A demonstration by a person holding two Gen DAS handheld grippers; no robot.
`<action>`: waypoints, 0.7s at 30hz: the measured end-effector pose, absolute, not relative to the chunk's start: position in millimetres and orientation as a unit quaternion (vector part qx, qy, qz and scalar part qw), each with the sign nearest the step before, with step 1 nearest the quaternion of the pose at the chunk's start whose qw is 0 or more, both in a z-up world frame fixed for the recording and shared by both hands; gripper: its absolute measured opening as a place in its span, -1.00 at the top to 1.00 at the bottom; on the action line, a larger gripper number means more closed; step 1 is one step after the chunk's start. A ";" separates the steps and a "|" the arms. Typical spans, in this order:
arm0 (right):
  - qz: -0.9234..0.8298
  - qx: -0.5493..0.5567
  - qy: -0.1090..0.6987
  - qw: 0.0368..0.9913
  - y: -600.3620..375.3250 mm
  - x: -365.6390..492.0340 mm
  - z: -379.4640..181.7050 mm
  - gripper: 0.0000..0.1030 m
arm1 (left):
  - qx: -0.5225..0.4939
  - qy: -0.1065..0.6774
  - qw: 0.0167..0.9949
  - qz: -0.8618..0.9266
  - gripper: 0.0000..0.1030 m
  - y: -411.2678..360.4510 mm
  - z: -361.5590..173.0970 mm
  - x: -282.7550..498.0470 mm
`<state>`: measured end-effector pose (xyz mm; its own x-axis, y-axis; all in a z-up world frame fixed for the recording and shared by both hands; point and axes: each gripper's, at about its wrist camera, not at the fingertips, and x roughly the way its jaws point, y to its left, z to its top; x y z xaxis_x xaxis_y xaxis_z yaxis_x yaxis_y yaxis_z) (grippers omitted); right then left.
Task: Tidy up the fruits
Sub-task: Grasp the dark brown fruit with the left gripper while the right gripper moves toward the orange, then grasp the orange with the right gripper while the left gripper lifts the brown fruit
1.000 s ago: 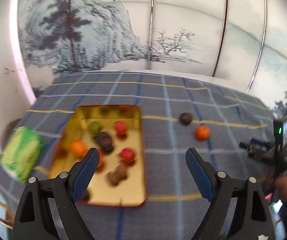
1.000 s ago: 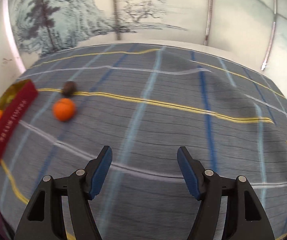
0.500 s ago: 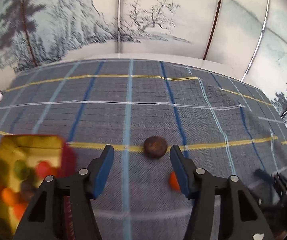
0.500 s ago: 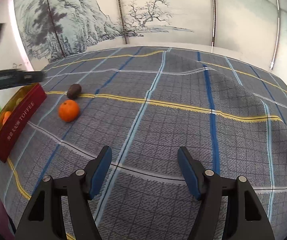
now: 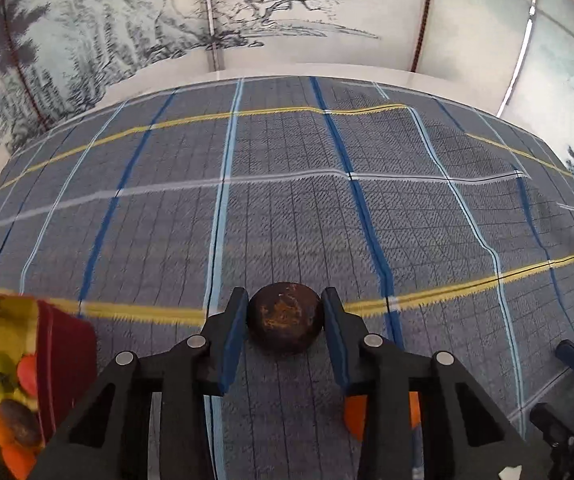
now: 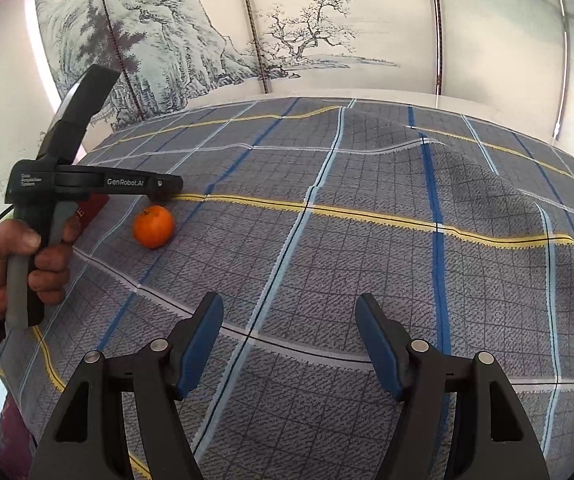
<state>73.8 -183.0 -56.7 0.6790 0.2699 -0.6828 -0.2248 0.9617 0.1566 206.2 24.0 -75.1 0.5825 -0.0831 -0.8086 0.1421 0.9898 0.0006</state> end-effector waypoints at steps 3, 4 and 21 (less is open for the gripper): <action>0.134 0.029 0.378 0.915 -182.9 74.4 -57.2 -0.35 | 0.011 0.431 0.899 -0.077 0.35 28.2 -59.1 181.1; 0.134 0.029 0.379 0.915 -182.9 74.3 -57.3 -0.35 | 0.008 0.423 0.902 -0.081 0.35 29.7 -50.8 168.0; 0.224 -0.036 0.376 0.898 -108.7 90.7 -39.3 -0.36 | -0.042 0.369 0.925 -0.079 0.35 87.6 26.0 21.7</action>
